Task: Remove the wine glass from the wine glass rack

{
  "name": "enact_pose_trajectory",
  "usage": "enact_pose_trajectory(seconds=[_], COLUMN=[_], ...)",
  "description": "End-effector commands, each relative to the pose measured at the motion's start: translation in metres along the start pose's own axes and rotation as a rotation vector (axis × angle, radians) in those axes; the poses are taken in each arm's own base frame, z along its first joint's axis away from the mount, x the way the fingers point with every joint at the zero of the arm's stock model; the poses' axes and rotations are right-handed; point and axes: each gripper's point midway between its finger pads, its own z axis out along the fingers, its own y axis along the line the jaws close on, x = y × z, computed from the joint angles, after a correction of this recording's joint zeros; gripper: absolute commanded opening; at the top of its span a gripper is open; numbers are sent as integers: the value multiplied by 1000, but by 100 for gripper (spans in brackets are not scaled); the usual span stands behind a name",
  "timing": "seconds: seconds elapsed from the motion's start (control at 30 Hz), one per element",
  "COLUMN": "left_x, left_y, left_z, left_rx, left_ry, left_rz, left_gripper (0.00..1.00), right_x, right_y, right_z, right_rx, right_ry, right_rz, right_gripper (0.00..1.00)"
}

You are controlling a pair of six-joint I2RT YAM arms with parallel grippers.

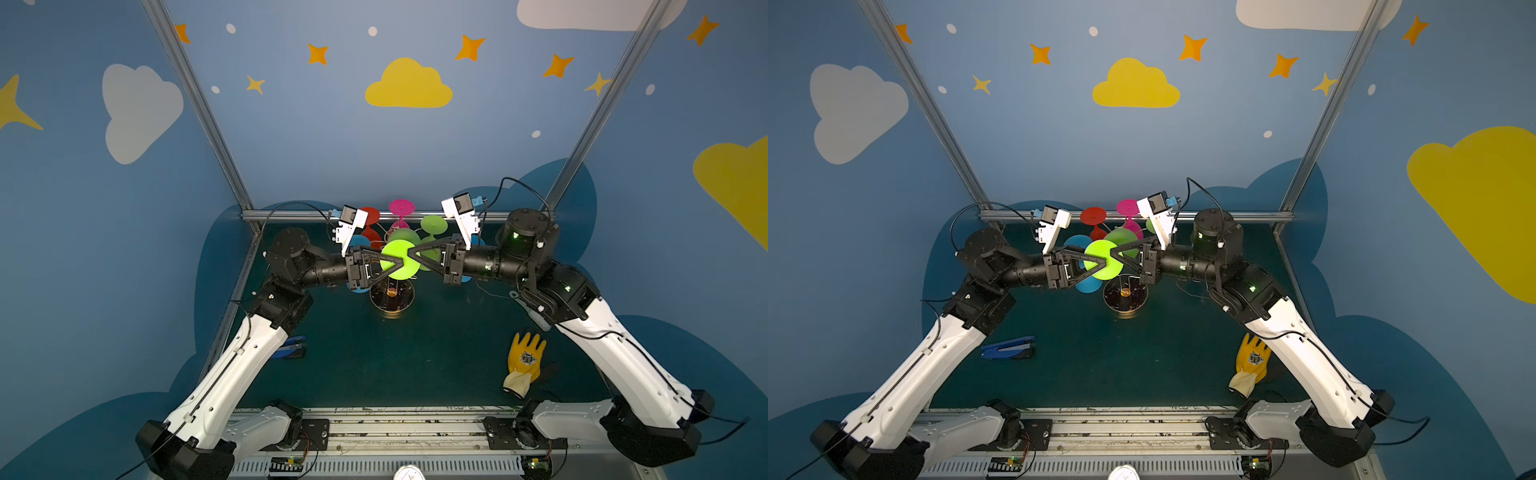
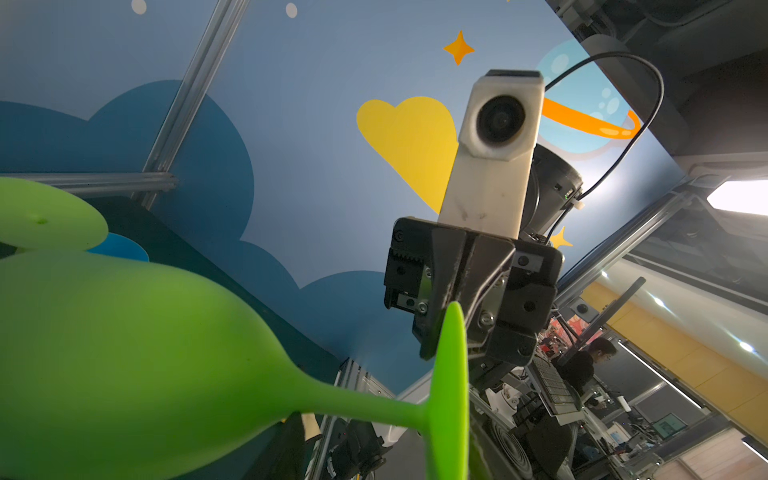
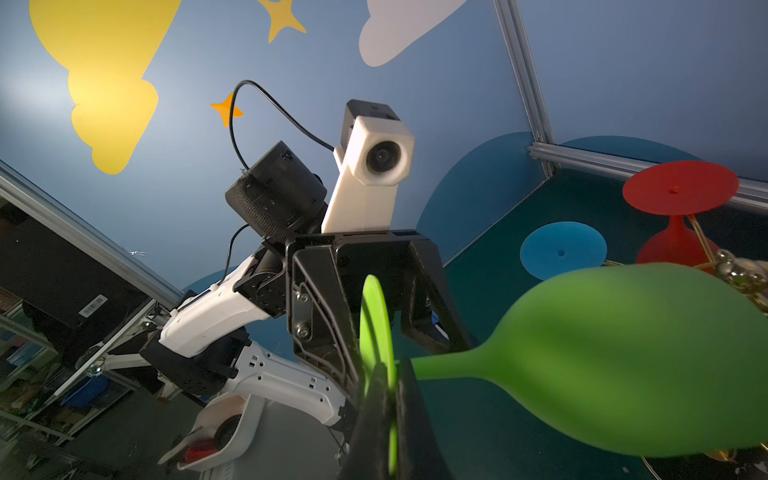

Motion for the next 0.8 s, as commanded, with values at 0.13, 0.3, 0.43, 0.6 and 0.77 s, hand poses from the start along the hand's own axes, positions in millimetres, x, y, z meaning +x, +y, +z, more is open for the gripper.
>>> enact_pose_trajectory(seconds=[0.13, 0.3, 0.43, 0.6, 0.77], left_x=[-9, -12, -18, -29, -42], left_y=[-14, -17, -20, -27, -28], left_z=[-3, -5, -7, -12, -16], left_rx=[11, 3, -6, -4, 3], left_ry=[-26, -44, -73, -115, -162], left_rz=[41, 39, 25, -19, -104], left_gripper=[38, 26, 13, 3, 3], right_x=[-5, 0, 1, 1, -4], right_y=[3, 0, -1, -2, -7], right_z=[2, 5, 4, -1, -26], right_rx=[-5, -2, -1, 23, 112], right_ry=[-26, -12, -12, -19, -78], right_rz=[-11, 1, 7, -7, -88], right_gripper=[0, 0, 0, 8, 47])
